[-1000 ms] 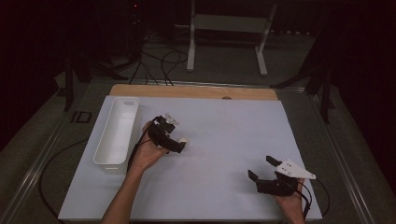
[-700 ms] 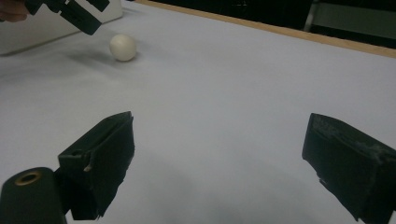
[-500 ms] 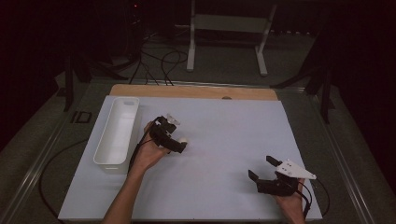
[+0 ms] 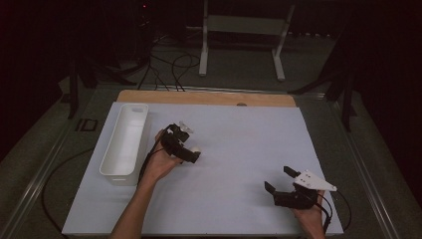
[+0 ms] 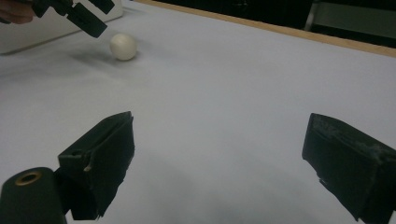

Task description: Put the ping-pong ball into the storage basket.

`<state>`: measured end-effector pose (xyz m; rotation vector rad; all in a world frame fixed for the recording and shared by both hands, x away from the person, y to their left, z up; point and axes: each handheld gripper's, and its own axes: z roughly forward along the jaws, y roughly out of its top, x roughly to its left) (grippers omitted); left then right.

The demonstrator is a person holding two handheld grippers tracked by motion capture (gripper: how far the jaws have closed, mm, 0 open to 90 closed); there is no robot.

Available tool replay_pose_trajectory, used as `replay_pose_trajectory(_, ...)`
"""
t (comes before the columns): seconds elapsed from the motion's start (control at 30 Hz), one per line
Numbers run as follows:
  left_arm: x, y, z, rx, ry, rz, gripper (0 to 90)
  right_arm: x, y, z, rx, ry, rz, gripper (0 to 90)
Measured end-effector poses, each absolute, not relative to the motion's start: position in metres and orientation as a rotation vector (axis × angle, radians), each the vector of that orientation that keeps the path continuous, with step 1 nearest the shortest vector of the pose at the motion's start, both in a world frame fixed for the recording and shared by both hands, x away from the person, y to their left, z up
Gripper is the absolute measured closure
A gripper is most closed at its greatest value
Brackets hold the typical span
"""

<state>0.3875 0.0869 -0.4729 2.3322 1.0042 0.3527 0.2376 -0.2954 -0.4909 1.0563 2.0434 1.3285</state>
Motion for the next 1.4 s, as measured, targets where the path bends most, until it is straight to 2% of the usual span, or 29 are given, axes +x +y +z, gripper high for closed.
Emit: replay_pose_trajectory(1.4, 0.398, 0.077, -0.484, 2.361, 1.025, 0.318, 0.3, 0.238, -0.295, -0.492, 1.056, 2.048, 1.327, 8.8)
